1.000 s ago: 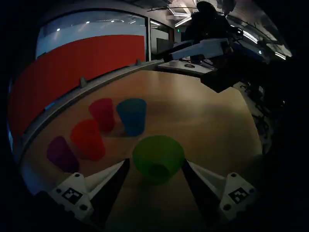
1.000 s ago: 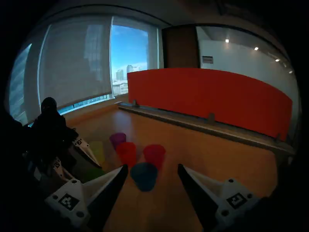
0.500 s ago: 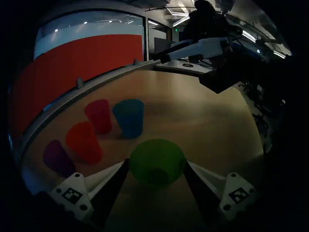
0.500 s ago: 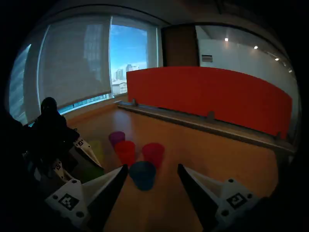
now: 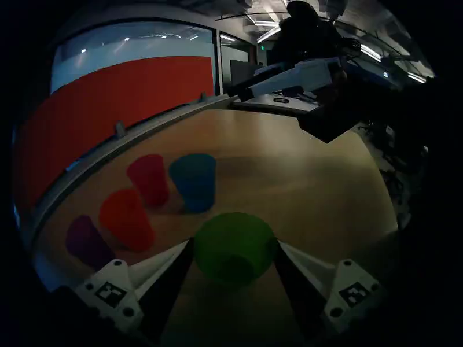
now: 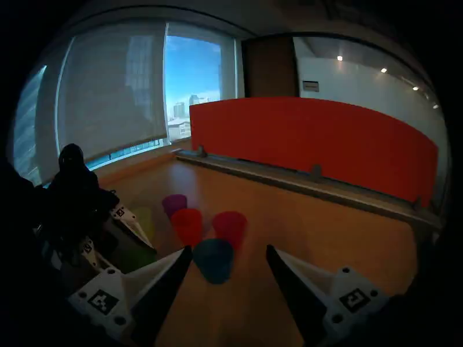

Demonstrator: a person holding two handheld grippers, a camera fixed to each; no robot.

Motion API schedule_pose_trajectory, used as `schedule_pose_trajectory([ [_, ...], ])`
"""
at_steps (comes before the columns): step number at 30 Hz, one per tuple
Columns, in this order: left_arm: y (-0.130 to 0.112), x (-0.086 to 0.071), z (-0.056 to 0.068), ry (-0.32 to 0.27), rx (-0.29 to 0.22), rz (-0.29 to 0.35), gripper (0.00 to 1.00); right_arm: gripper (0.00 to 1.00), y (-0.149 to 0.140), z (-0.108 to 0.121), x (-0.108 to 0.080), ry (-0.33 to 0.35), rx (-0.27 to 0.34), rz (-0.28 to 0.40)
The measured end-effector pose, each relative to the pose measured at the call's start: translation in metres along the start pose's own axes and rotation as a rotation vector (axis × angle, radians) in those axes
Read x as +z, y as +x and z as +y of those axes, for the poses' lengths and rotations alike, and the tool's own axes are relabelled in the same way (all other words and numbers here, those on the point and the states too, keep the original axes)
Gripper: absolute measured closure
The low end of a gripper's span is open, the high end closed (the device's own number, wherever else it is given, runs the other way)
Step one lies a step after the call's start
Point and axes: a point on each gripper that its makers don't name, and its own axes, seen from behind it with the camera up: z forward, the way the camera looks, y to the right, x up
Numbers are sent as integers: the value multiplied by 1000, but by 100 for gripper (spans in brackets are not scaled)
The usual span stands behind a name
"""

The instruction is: Pour water

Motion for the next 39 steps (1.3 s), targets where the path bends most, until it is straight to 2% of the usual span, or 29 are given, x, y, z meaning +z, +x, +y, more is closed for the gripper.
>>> schedule_pose_trajectory([
  [8, 0, -2, -2, 2, -1, 0, 11, 1, 0, -1, 0, 2, 1, -1],
  [14, 11, -12, -1, 2, -1, 30, 12, 1, 1, -1, 0, -1, -2, -1],
  [23, 36, -36, 0, 6, -22, 89, 11, 1, 3, -6, -1, 0, -12, -4],
  [32, 65, -64, -13, 52, -41, 170, 11, 1, 3, -10, 2, 2, -20, -8],
  [39, 91, -92, -25, 89, -50, 251, 11, 1, 3, -11, 4, 3, -19, -7],
])
